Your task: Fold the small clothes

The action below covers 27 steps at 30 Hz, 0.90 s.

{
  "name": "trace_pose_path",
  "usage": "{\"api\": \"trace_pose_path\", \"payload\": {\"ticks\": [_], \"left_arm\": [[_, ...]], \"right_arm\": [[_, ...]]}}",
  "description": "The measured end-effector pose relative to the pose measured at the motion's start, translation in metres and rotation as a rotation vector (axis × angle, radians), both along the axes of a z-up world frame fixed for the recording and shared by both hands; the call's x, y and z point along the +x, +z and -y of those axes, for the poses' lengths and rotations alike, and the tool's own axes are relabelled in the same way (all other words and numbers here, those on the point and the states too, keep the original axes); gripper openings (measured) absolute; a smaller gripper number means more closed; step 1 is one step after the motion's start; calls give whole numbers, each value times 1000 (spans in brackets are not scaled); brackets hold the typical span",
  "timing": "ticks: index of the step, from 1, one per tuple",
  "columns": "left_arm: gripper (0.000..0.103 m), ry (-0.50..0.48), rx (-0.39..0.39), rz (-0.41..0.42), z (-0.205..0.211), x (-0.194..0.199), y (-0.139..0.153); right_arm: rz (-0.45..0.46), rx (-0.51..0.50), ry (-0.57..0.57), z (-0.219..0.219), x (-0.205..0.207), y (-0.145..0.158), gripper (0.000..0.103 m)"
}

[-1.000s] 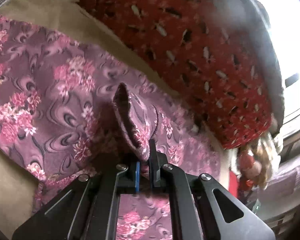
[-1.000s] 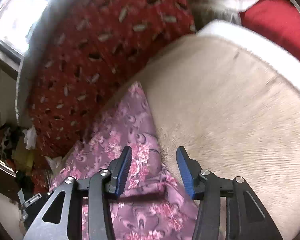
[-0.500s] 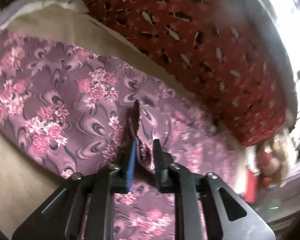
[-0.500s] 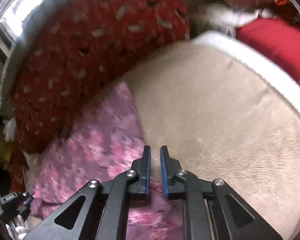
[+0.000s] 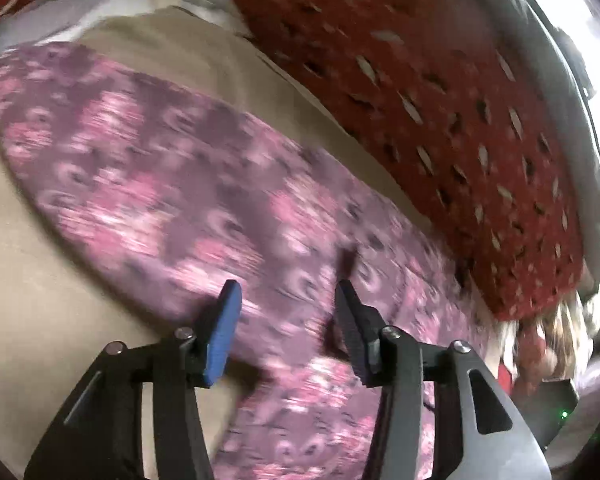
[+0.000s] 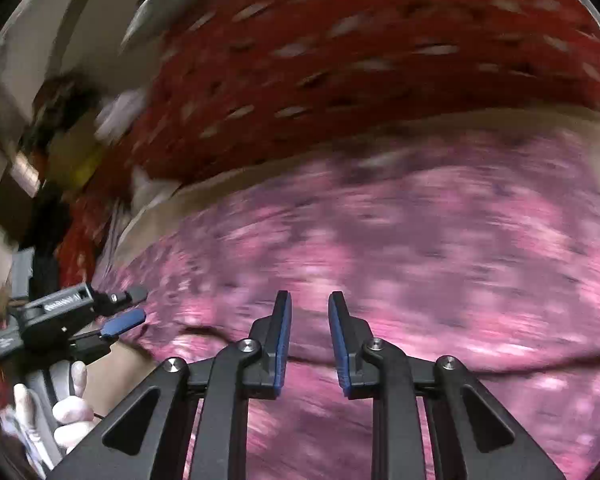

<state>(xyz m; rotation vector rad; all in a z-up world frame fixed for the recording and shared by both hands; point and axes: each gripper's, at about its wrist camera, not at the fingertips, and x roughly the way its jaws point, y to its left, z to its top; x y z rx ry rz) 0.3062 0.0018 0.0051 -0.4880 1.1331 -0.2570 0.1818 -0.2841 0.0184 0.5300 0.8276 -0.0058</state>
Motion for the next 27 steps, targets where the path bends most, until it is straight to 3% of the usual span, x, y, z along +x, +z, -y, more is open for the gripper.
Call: {"api": "trace_pose_path", "payload": {"ticks": [4,6,8,12,18,21,24,25,26,27], "left_arm": [[47,77,0,-16,-47,5,-2],[47,107,-8,-39,-65,7,-7],[47,144,-9,-54,-94,12,-9],[50,289,28,-94,-164,32,-11],[55,497,-56,-220,-233,50,-39],[58,524,-119,-229,-242,62,-51],[62,508,-161,-184,-235,77,-54],[52,488,-177,-175,-232,82,-55],[17,469,-193,-170,-229,86,-55],[2,444,-209,-176,-226,89,-56]], "right_arm": [[-10,-22,79,-54,42,-11,22],[-60,-70,98,-76,59,-34,26],[25,-154,93,-86,55,-41,28],[59,-172,88,-89,49,-42,28],[67,-159,87,-86,49,-40,29],[73,-132,87,-78,51,-38,29],[80,-110,87,-72,47,-39,29],[82,-105,87,-79,50,-46,29],[83,-99,87,-79,50,-47,29],[85,-92,87,-79,50,-47,29]]}}
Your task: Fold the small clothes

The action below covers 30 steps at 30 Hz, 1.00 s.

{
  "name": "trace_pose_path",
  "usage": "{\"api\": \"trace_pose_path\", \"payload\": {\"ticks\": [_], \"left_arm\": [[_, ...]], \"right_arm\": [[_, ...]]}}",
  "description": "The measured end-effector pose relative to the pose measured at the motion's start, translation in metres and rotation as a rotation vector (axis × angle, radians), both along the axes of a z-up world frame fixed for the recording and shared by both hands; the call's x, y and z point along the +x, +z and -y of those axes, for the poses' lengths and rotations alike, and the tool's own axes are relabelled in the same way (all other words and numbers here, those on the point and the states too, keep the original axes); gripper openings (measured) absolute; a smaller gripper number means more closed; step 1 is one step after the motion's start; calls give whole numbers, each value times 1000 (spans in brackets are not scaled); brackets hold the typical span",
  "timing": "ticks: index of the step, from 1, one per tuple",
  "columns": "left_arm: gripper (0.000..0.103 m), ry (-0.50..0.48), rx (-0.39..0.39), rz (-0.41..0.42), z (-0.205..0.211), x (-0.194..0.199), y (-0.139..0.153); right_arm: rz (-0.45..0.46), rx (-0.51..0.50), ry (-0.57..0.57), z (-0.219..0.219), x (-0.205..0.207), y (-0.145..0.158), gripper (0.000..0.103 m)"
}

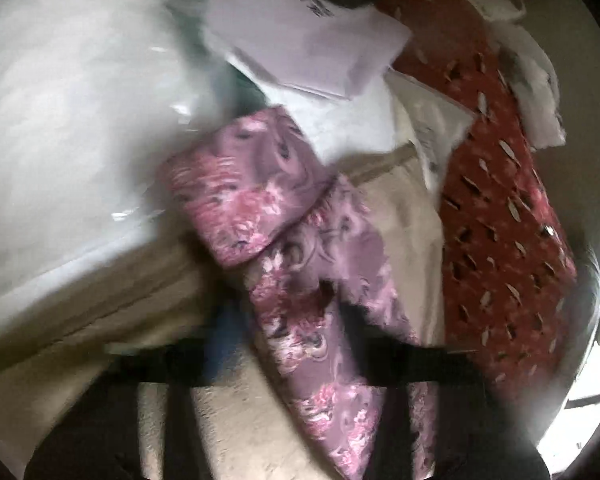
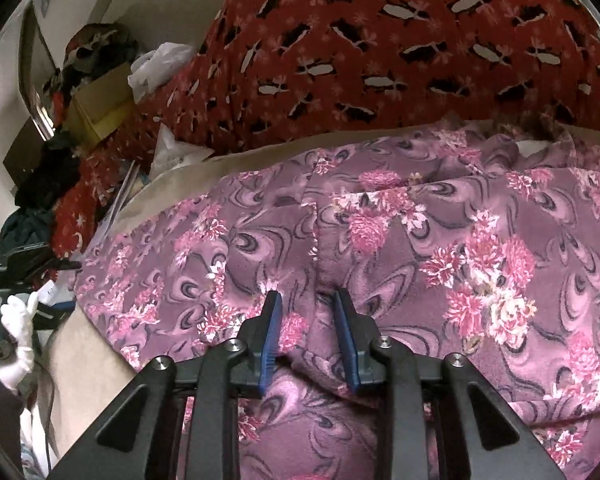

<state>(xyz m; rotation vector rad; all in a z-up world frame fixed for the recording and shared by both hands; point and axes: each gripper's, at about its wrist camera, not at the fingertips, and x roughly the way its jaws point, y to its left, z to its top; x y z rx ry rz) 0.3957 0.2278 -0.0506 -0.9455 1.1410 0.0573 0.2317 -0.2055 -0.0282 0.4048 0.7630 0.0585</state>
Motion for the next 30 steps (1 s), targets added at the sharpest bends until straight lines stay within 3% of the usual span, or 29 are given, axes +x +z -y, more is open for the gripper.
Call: {"api": "trace_pose_path", "payload": {"ticks": [2,6,16,20,24,27,30], "left_arm": [[3,-13,-36,15,0,-2,6],[3,-42,-24,97,20,-13,42],[3,-278,51,243,131,-39,129],[3,-382,52,254,189,-53,141],[3,-480,42,248,248,-65,144],[3,-536,31,235,285,-75,140],[3,-594,26,204,326,-86,127]], "right_arm": [[3,18,1,2,-1,-1,29],[-12,44,3,6,1,0,29],[-79,-32,16,20,-11,27,29],[-74,-96,-32,52,-35,40,33],[-82,-246,-156,100,-72,45,36],[-119,-323,-224,132,-98,34,40],[-180,-315,-249,151,-112,11,46]]}}
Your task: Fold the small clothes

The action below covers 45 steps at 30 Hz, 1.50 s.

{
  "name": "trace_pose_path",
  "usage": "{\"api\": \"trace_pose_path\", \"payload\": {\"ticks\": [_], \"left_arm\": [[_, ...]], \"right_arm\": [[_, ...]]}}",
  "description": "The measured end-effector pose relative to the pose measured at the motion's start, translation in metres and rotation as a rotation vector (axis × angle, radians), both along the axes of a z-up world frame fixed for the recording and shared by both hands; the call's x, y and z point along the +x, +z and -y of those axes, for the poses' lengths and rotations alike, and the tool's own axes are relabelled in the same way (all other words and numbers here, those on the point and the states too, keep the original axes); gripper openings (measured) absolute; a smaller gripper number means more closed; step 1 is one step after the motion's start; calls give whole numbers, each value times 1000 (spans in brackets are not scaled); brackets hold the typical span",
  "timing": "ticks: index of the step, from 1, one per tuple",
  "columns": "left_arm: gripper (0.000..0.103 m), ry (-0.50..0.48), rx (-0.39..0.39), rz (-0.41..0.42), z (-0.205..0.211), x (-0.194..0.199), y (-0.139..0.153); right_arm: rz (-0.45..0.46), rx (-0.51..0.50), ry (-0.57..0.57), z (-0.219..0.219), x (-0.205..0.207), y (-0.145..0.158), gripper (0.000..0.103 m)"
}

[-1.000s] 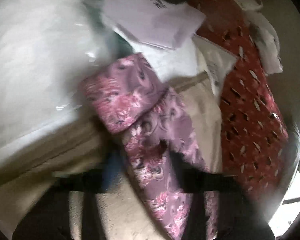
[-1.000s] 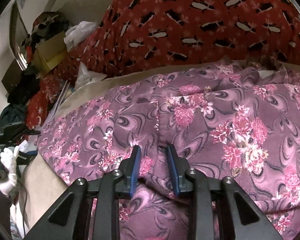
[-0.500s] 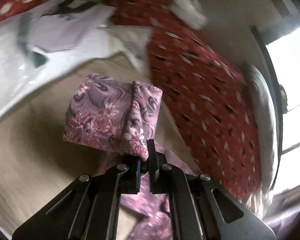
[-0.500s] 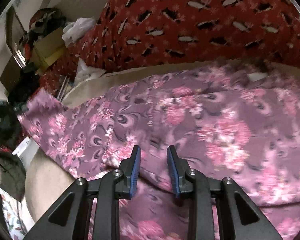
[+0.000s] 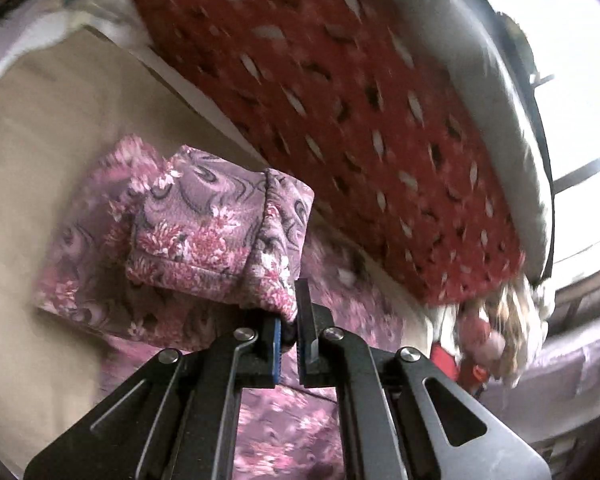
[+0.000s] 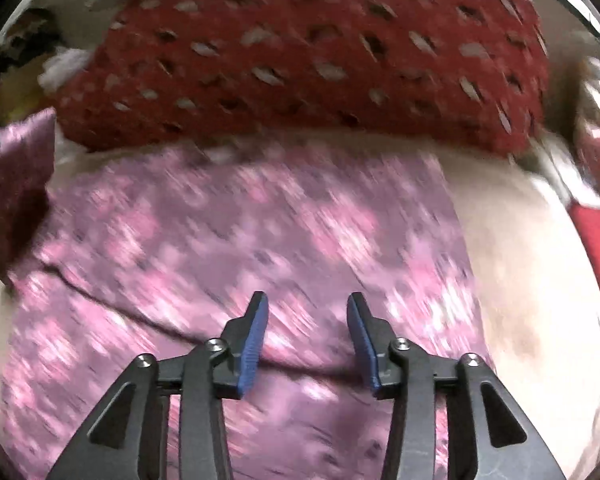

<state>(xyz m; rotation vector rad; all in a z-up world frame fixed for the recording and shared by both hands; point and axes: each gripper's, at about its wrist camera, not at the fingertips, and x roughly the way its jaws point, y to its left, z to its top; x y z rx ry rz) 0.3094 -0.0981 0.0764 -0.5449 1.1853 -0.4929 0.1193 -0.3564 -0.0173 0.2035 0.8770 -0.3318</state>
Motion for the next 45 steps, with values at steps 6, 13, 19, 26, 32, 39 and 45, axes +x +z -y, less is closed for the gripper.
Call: {"api": "trace_pose_path", "payload": {"ticks": [6,13,19,26,32,39,45], "left_arm": [[3,-106,91,-116,66,-14,-65],[6,-118,90,-176,58,-21,-99],[62,36,-37,-91,-37,-54,-67],[64,229,-104,-158,-111,-47,-103],[64,237,-104,-174,-104,-51,-118],[64,222,-73,-148,-95,-56,-120],[67,160,-58,-133,-76,-66,-118]], "right_arm": [[82,35,5,1,-14,-14,53],[84,29,20,0,-13,-12,58],[50,-27,26,-7,-6,-11,63],[95,43,53,-41,17,25,65],[82,-5,283,-130,72,33,66],[74,76,318,-138,108,18,15],[264,287,128,-64,61,38,13]]}}
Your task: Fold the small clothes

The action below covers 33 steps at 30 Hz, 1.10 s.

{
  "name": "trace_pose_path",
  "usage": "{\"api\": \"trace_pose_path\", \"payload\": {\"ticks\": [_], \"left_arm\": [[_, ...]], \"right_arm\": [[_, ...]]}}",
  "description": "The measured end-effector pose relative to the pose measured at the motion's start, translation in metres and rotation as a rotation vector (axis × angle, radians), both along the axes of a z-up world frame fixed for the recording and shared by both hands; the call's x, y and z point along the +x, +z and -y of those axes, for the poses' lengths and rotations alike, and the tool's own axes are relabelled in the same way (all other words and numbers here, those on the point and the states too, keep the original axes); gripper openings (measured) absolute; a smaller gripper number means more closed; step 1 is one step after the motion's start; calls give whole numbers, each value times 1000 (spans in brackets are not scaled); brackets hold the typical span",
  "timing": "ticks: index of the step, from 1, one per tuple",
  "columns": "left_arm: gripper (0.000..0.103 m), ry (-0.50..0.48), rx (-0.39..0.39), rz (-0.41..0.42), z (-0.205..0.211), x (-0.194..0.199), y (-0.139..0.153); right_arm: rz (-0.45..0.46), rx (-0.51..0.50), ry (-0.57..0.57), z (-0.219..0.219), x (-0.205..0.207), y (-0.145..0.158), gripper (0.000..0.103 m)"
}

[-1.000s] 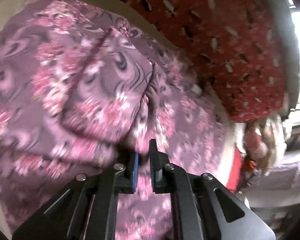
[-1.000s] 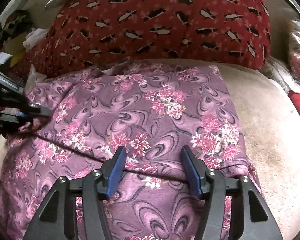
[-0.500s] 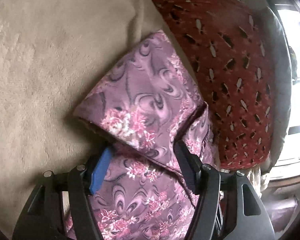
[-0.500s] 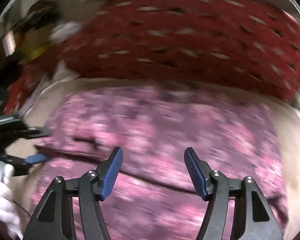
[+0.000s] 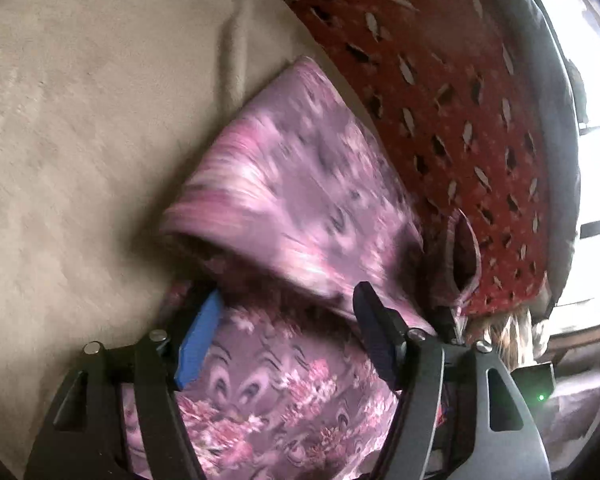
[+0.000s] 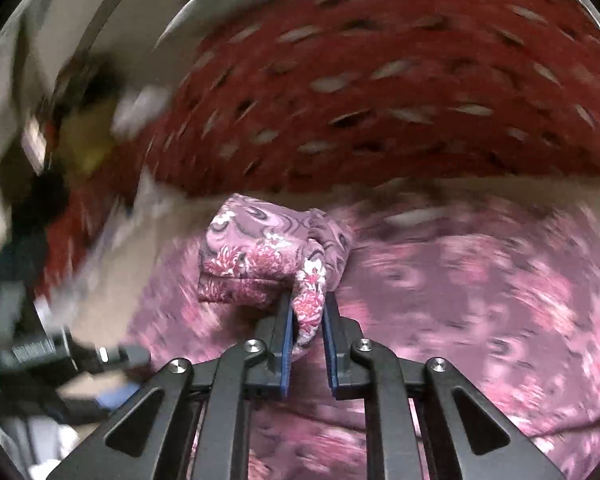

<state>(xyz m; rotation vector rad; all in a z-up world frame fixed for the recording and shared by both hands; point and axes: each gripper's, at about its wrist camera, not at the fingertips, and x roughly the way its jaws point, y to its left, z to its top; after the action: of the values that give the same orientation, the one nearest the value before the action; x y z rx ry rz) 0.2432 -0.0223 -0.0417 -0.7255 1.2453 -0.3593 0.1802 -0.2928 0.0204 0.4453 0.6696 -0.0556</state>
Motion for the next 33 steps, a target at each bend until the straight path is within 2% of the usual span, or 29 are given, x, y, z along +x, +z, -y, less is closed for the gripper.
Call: {"api": "trace_pose_path", "payload": {"ticks": [4,8,9,12,14,15,16,19,20,21,22,23,26,28,30,32,33], "left_arm": [[67,-21,72,26,15,-3,1],[67,-19,110,44,21,-2,2],[67,-19,117,46,22,-2,2],[67,-20,137,58,25,-2,2],[67,-22,152,66,27,-3,2],[67,-24,160,70,29,-2,2],[67,-25,172,76,32,-2,2],[67,-31,195,88,34,-3,3],[67,-32,201,93,35,-4,3],[67,-32,205,95,35,-3,3],[67,-33,209,96,36,-3,3],[67,-35,214,99,35,-4,3],[67,-41,233,104,39,-3,2],[68,-48,245,110,42,-3,1],[68,-52,255,119,43,-4,3],[68,-55,261,128,43,-5,4],[68,-58,271,130,45,-5,3]], "right_arm": [[8,179,-153,69,-38,-12,13],[-15,285,-278,119,-74,-33,13],[-31,328,-310,133,-85,-42,19],[-45,397,-395,154,-109,-51,22],[7,432,-410,162,-117,-50,39],[26,437,-416,165,-120,-48,57],[26,425,-426,167,-118,-47,63],[-16,395,-435,173,-99,-50,62],[-20,400,-431,173,-94,-50,58],[-29,400,-426,175,-89,-51,38],[-24,398,-408,175,-85,-49,6],[7,418,-363,177,-83,-45,6],[115,382,-375,177,-98,-29,6],[62,364,-417,185,-102,-38,6],[-83,348,-436,192,-100,-62,6],[-81,355,-420,190,-108,-62,7],[-73,336,-425,187,-112,-56,14]]}}
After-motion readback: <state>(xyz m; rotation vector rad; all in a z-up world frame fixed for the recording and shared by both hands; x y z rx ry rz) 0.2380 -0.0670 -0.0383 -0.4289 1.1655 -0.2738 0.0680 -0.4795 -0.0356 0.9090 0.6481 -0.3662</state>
